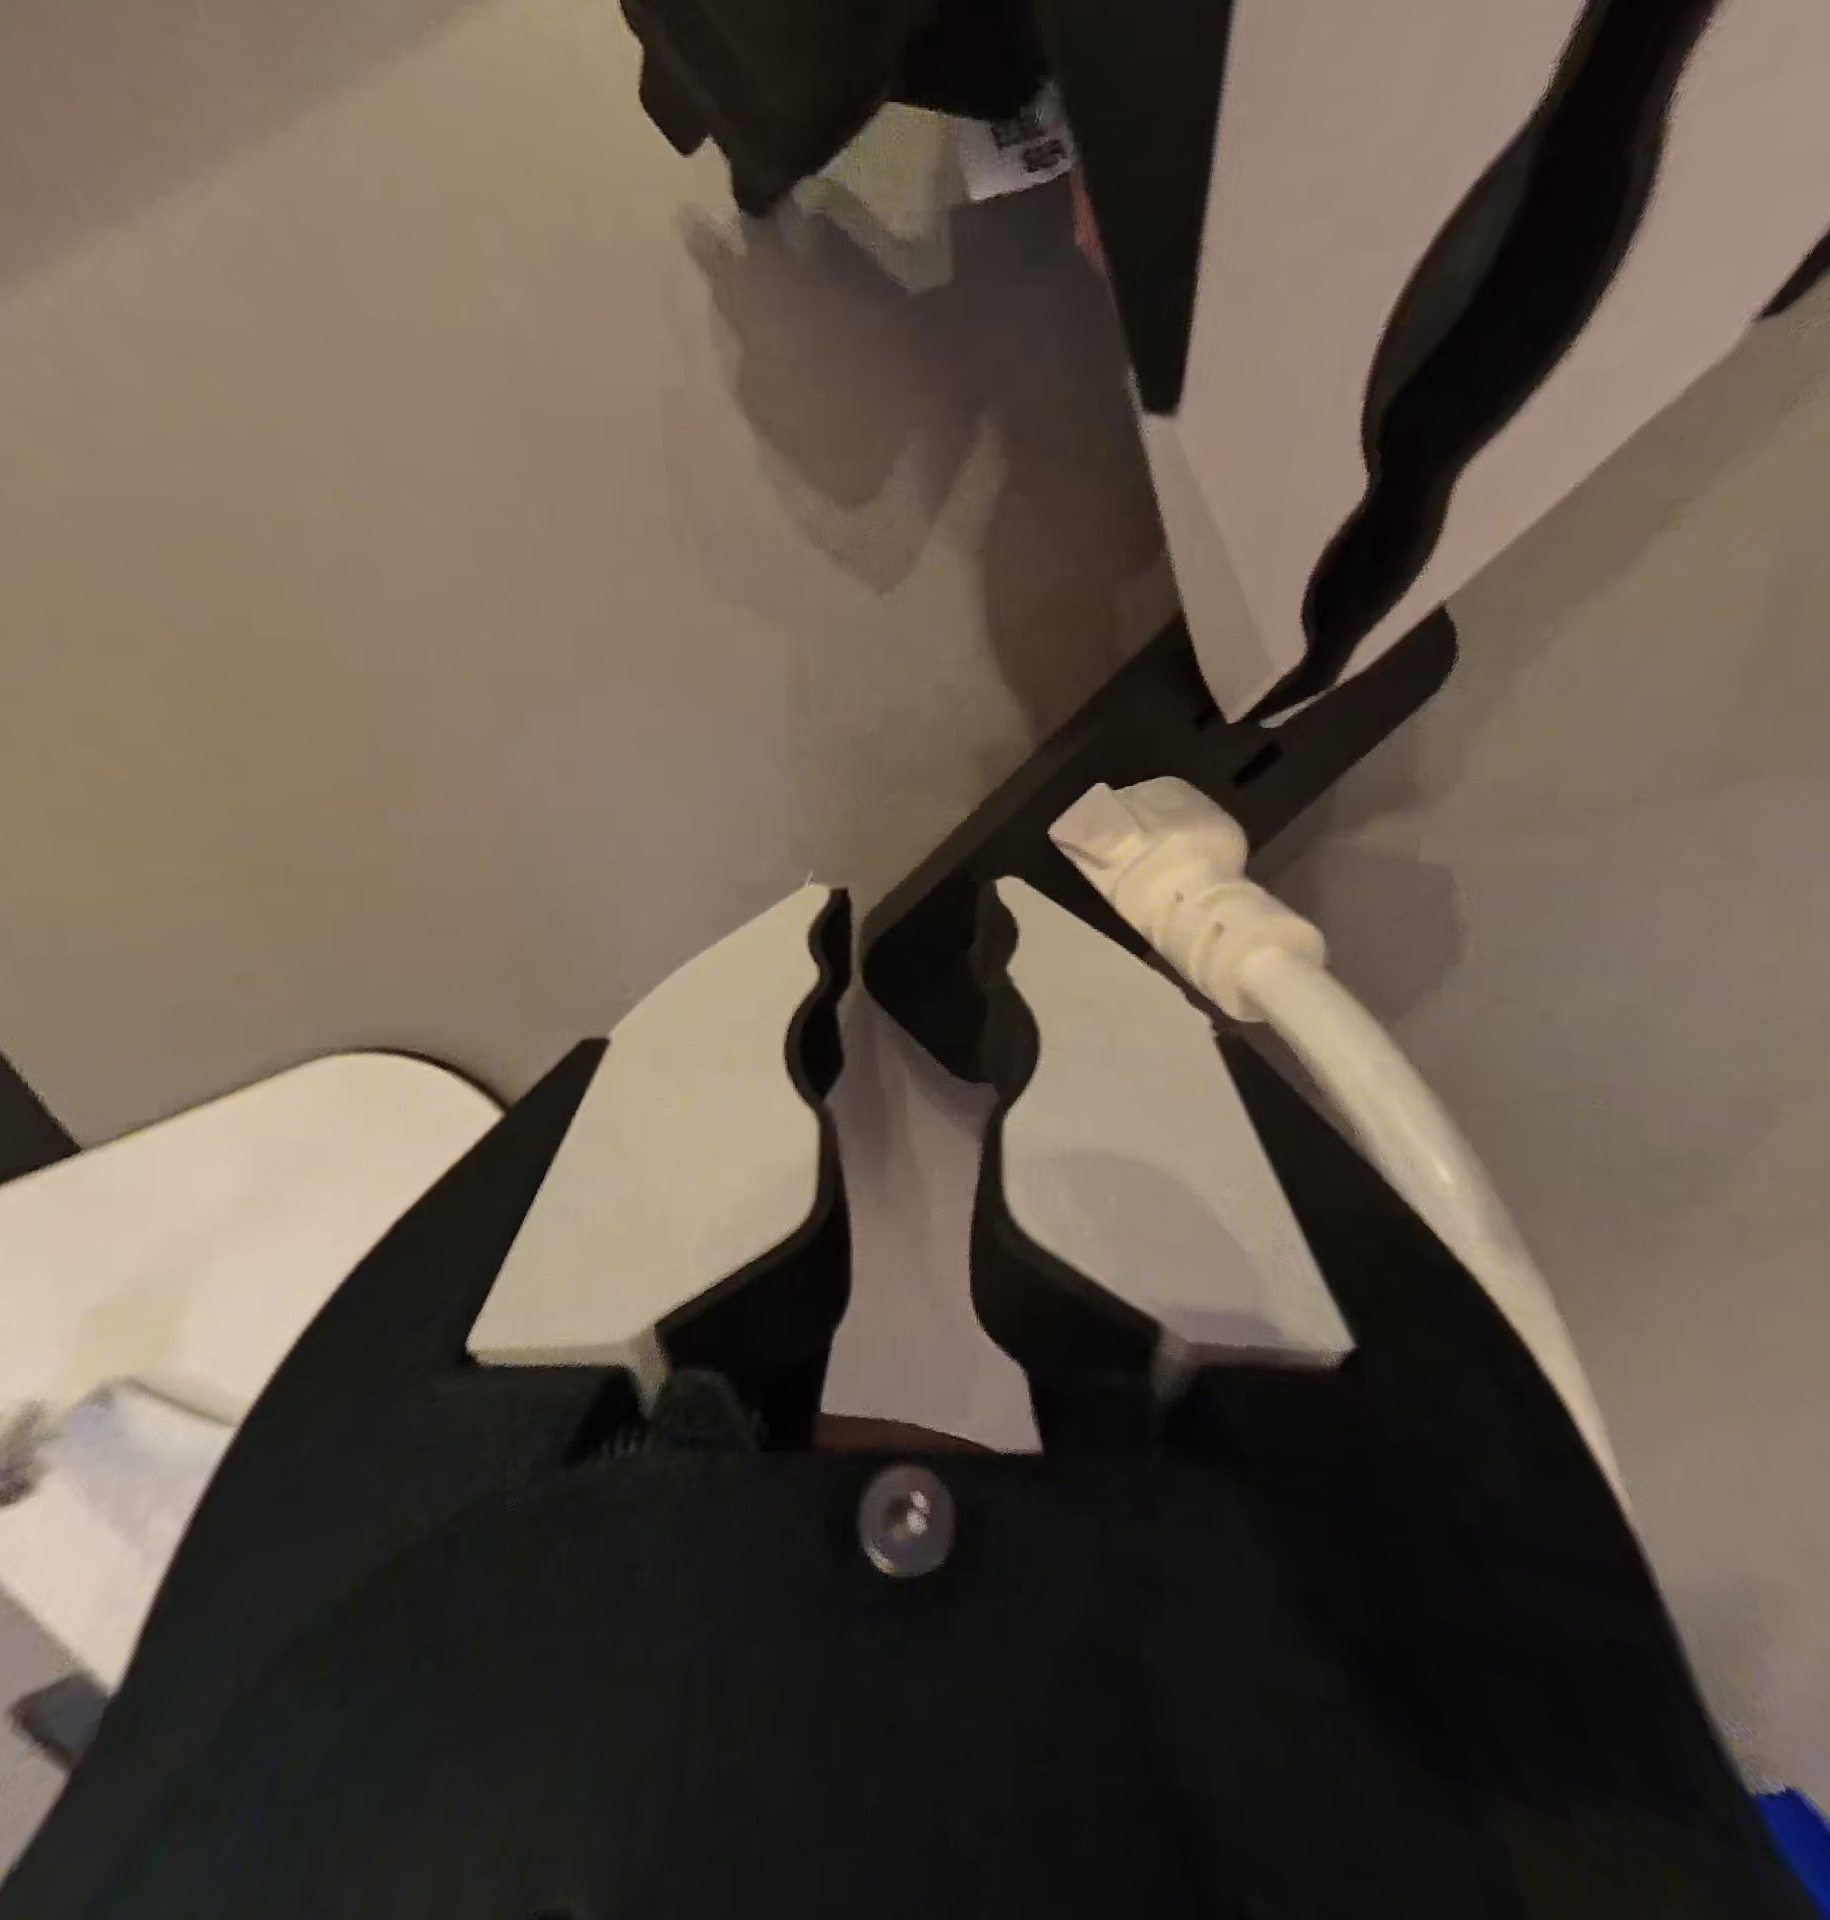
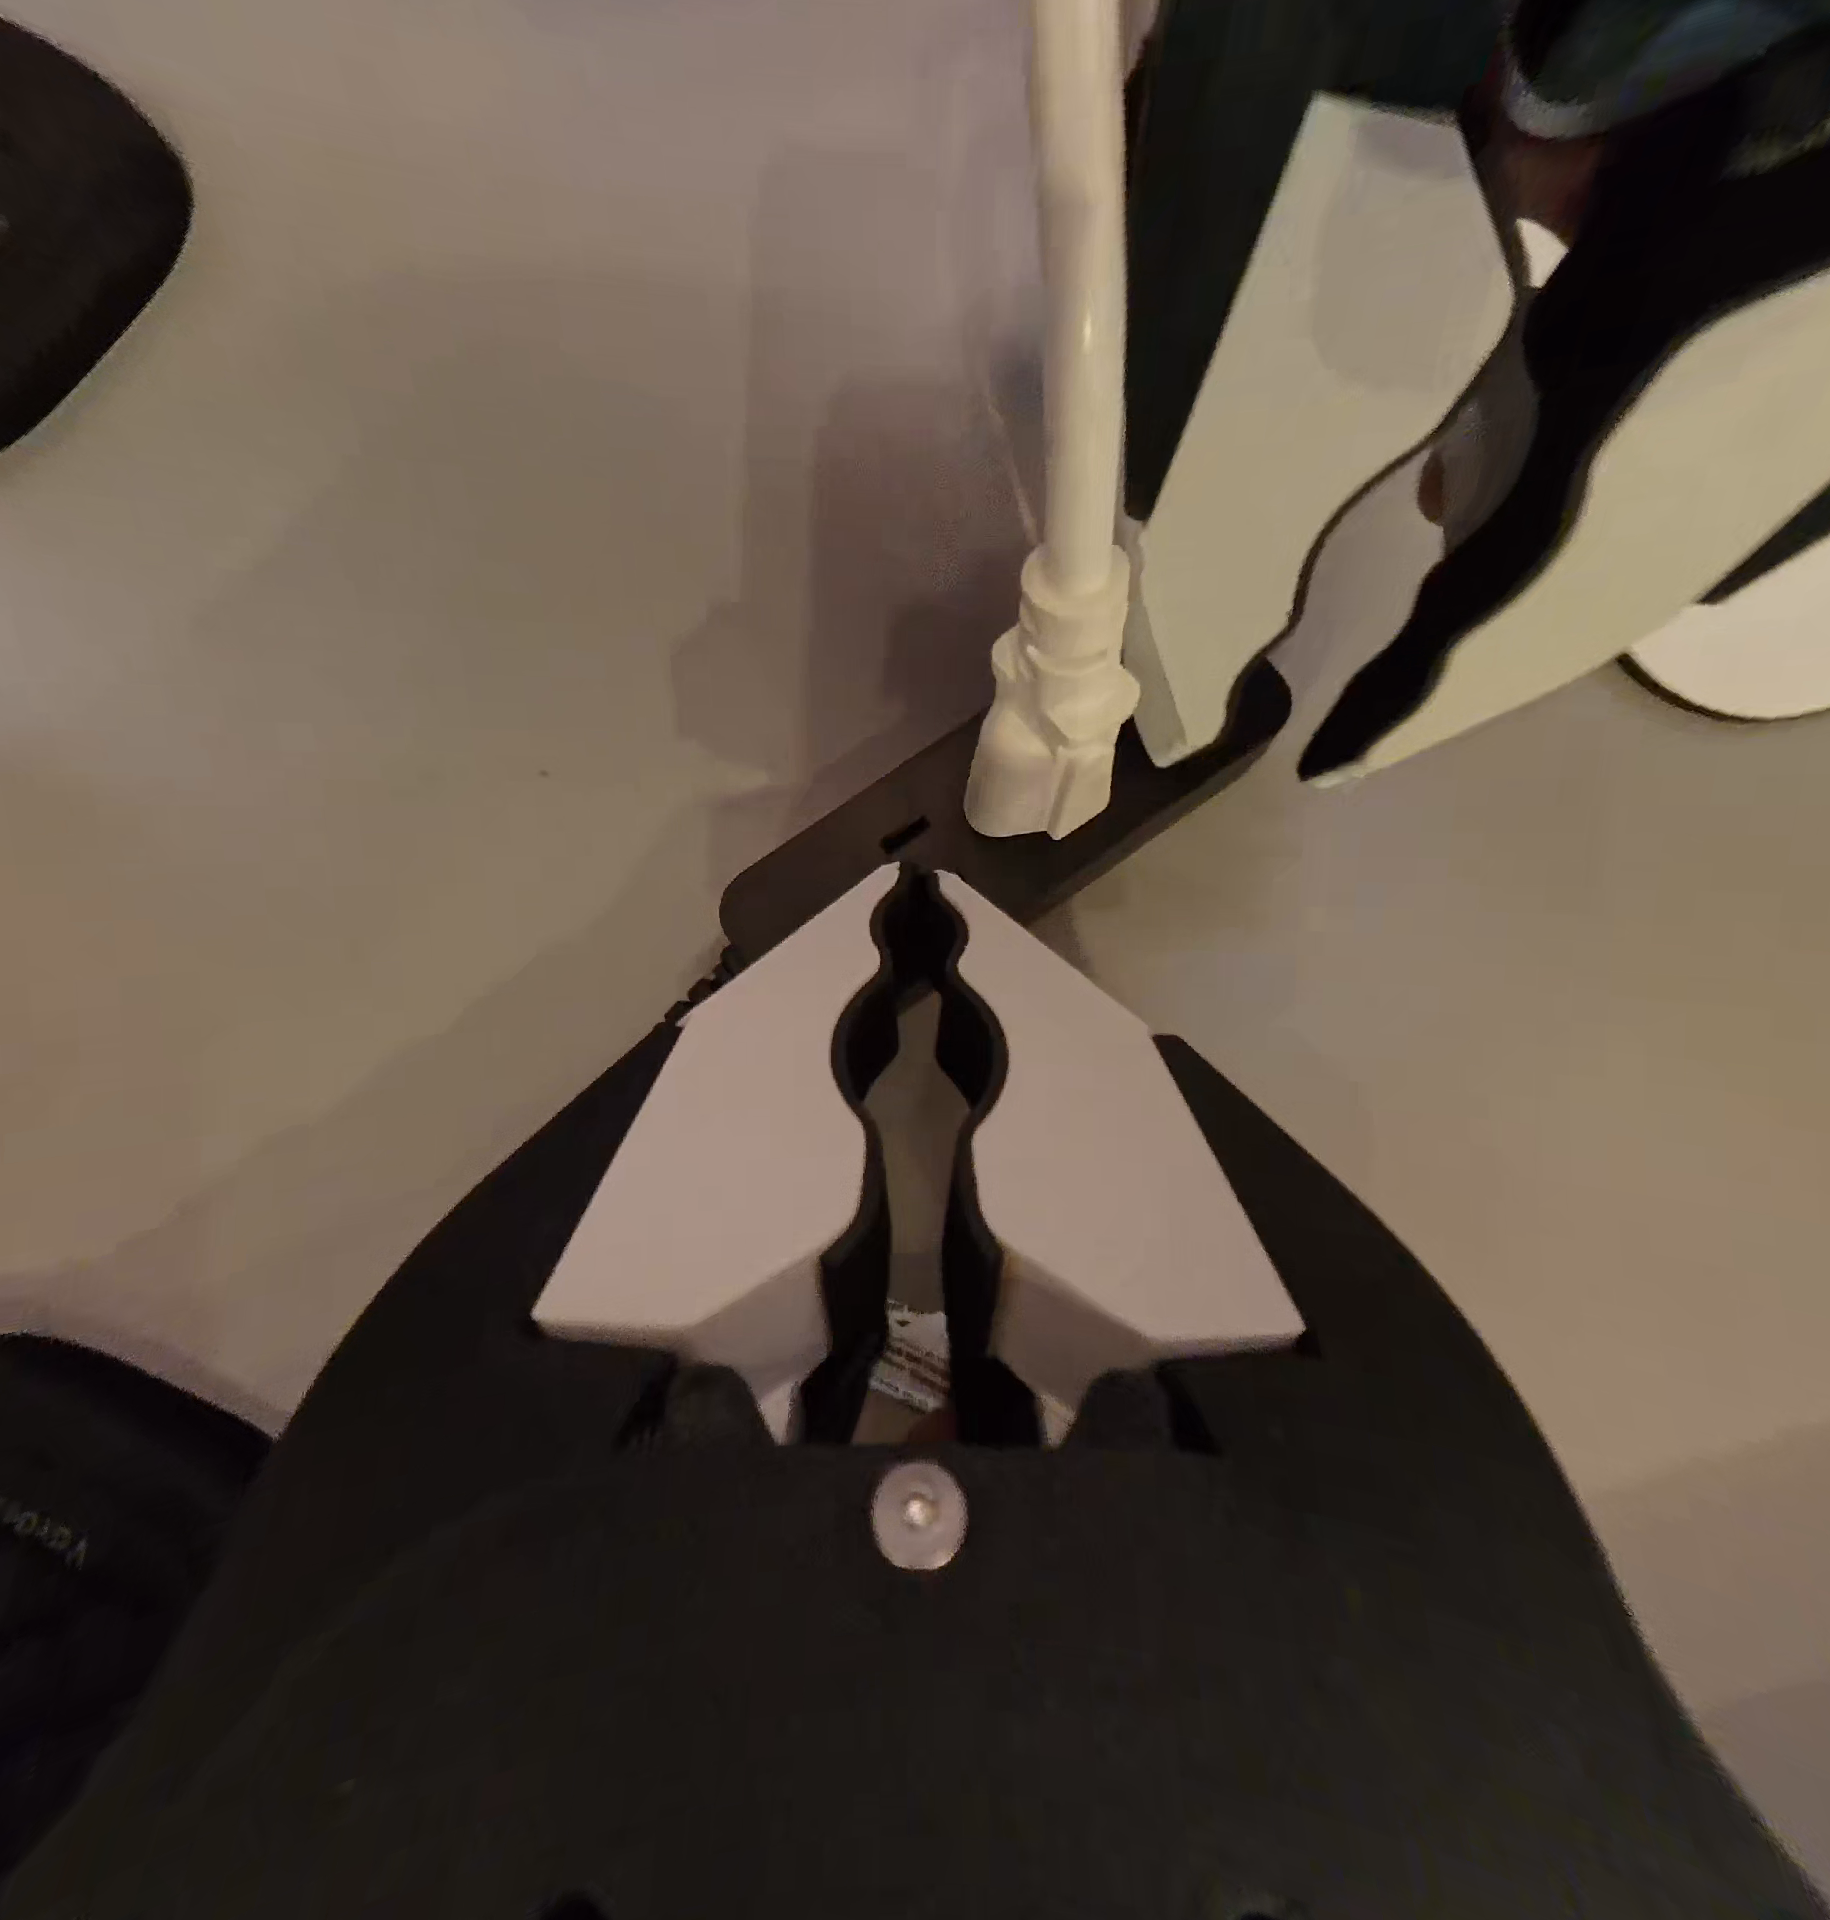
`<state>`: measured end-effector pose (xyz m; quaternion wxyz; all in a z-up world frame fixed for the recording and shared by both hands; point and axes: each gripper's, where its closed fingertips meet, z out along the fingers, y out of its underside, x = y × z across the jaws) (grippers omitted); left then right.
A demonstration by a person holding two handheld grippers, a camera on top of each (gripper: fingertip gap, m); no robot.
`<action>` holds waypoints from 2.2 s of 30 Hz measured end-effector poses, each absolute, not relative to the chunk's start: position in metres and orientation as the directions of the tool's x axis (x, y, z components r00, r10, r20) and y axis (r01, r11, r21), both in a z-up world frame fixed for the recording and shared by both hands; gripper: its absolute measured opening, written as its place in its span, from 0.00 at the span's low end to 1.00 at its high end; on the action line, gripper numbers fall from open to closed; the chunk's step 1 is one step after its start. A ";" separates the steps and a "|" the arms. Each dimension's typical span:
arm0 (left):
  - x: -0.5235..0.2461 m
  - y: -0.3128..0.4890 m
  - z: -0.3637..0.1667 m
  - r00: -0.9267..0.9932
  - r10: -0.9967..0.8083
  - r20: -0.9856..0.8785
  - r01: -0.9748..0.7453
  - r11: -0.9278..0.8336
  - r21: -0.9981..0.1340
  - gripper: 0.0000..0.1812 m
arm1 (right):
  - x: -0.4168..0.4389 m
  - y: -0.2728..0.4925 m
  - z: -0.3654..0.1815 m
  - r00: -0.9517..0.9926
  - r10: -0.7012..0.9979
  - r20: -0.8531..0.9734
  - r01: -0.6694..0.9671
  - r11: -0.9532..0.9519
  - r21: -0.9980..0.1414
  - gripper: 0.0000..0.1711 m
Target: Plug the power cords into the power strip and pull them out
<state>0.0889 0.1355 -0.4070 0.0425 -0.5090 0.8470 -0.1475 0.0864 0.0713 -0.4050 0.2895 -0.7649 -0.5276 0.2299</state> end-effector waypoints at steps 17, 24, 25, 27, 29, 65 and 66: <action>0.049 0.088 -0.426 -0.144 -0.965 -0.217 -0.871 0.228 -0.434 0.25 | 0.085 0.075 -0.406 0.162 0.986 0.042 0.808 -0.108 -0.579 0.00; 0.047 0.078 -0.424 -0.019 -0.977 -0.213 -0.830 0.134 -0.541 0.24 | 0.084 0.077 -0.406 0.123 0.991 0.052 0.810 -0.070 -0.582 0.00; 0.046 0.075 -0.424 -0.008 -0.983 -0.185 -0.824 0.111 -0.555 0.24 | 0.084 0.078 -0.406 0.120 0.991 0.051 0.809 -0.068 -0.584 0.00; 0.045 0.073 -0.423 0.005 -0.986 -0.168 -0.817 0.093 -0.569 0.24 | 0.083 0.078 -0.406 0.112 0.992 0.050 0.809 -0.062 -0.584 0.00; 0.046 0.073 -0.423 0.022 -0.987 -0.158 -0.810 0.075 -0.581 0.24 | 0.082 0.079 -0.406 0.104 0.993 0.050 0.812 -0.056 -0.581 0.00; 0.050 0.074 -0.423 0.111 -0.983 -0.144 -0.717 0.021 -0.697 0.24 | 0.055 0.072 -0.403 -0.001 0.998 0.065 0.862 0.034 -0.506 0.14; 0.050 0.074 -0.423 0.112 -0.984 -0.141 -0.714 0.019 -0.700 0.24 | 0.055 0.072 -0.405 -0.030 0.998 0.060 0.875 0.055 -0.482 0.14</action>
